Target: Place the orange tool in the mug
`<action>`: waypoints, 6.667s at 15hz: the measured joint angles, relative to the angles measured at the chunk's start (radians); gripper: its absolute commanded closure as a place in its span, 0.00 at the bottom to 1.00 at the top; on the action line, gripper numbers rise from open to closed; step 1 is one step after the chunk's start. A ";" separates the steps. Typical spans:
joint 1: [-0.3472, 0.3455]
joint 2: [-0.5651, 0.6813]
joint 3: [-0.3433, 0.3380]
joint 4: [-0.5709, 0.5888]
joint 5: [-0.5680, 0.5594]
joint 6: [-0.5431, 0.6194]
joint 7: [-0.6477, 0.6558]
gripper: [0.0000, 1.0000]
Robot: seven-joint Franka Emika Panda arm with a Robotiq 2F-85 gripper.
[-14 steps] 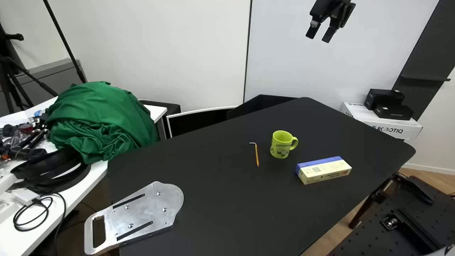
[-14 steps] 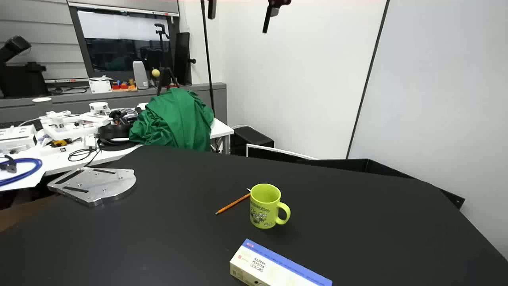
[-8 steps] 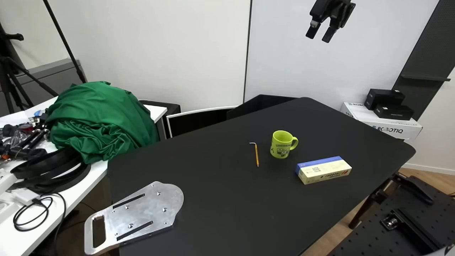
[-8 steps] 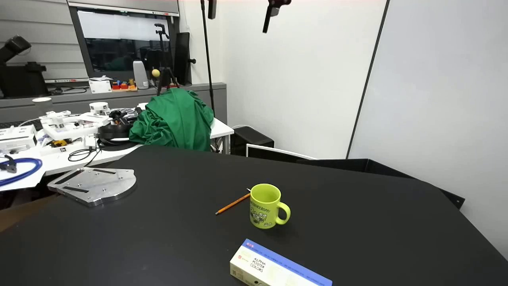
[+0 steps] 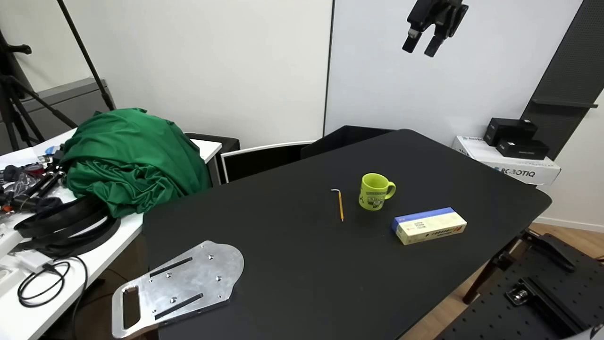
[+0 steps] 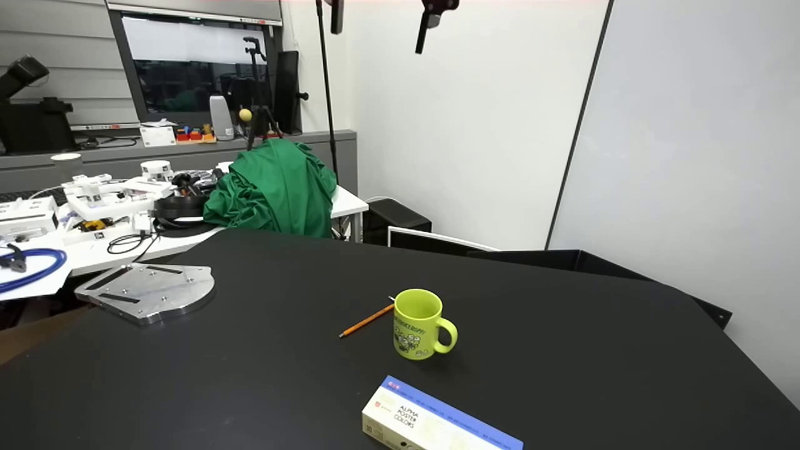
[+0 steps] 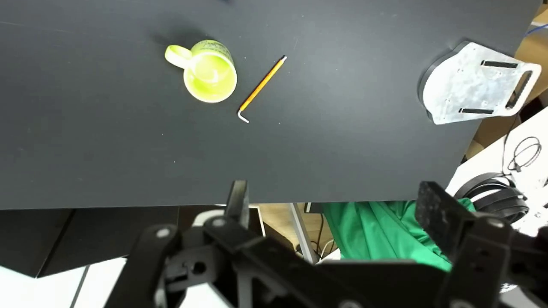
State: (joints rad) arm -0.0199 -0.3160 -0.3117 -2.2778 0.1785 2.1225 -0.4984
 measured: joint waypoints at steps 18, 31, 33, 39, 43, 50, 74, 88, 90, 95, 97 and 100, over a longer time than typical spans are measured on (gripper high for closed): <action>0.025 0.617 0.248 0.158 -0.071 0.338 0.714 0.00; -0.019 0.653 0.305 0.157 0.074 0.320 0.597 0.00; -0.019 0.655 0.305 0.157 0.072 0.322 0.596 0.00; -0.027 0.728 0.302 0.171 0.077 0.408 0.595 0.00; -0.056 0.811 0.302 0.206 0.080 0.464 0.593 0.00; -0.087 0.960 0.302 0.258 0.099 0.579 0.599 0.00; -0.038 1.228 0.300 0.336 0.116 0.748 0.701 0.25; 0.012 1.253 0.273 0.377 0.115 0.758 0.741 0.96; 0.012 1.253 0.272 0.378 0.115 0.756 0.748 0.96; 0.017 1.229 0.273 0.380 0.115 0.755 0.760 0.96; 0.023 1.196 0.273 0.379 0.116 0.747 0.771 0.96; 0.027 1.127 0.273 0.376 0.116 0.712 0.789 0.96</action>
State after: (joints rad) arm 0.0069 0.8110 -0.0389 -1.9021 0.2946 2.8347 0.2906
